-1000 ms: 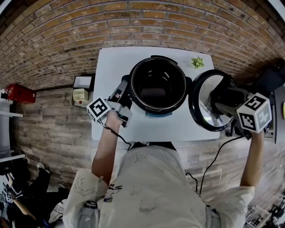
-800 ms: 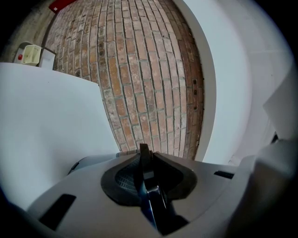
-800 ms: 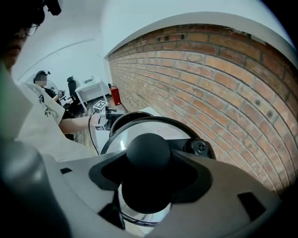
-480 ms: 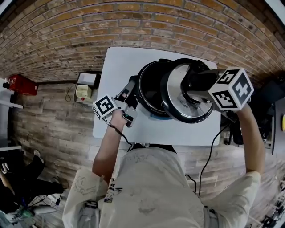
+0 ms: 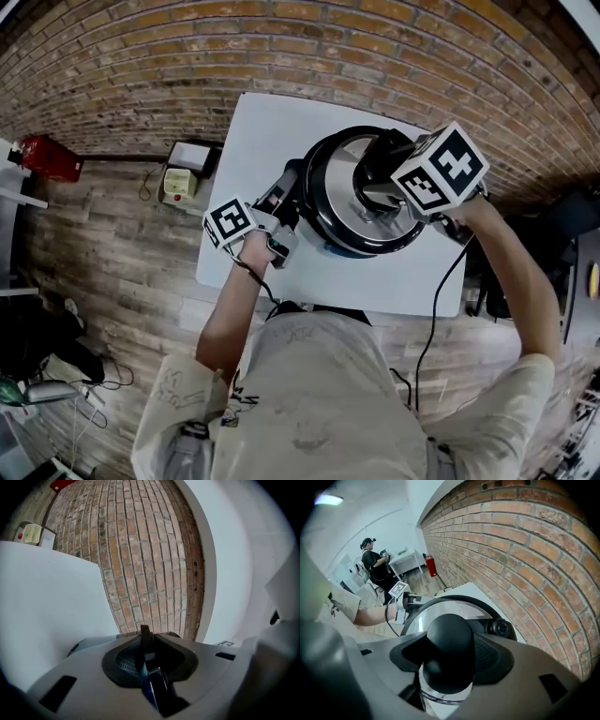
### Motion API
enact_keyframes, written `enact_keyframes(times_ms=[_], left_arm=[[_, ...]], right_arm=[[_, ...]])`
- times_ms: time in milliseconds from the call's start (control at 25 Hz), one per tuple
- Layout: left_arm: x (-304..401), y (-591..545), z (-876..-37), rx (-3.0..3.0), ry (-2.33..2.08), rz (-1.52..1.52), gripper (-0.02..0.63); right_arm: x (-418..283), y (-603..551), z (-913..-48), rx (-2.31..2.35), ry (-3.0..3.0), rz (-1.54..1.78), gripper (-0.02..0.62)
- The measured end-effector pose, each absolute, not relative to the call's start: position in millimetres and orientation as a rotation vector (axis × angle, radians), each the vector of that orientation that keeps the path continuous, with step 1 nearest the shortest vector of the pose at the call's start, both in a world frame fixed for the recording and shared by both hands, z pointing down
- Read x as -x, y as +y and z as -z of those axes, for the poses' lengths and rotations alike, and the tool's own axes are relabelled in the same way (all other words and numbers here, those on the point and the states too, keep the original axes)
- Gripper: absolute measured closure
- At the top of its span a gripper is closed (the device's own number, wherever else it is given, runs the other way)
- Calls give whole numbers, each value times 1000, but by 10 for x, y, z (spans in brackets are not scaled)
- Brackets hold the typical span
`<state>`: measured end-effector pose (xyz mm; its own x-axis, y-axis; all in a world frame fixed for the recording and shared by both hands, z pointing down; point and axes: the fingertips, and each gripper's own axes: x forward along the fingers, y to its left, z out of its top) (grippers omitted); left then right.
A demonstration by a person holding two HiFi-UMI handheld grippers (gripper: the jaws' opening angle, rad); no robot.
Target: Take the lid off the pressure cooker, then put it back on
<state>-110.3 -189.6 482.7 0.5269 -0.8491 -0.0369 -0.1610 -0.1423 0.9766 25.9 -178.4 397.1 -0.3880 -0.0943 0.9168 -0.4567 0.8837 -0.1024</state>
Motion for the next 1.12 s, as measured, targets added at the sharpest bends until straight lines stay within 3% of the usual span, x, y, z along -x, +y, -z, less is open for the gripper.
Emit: enact_keyframes(times_ms=[1120], left_arm=[[1073,-1912,-4771,-1627,-832,783,520]], right_arm=[[-54,-1812,-4221,-188,-1898,-290,293]])
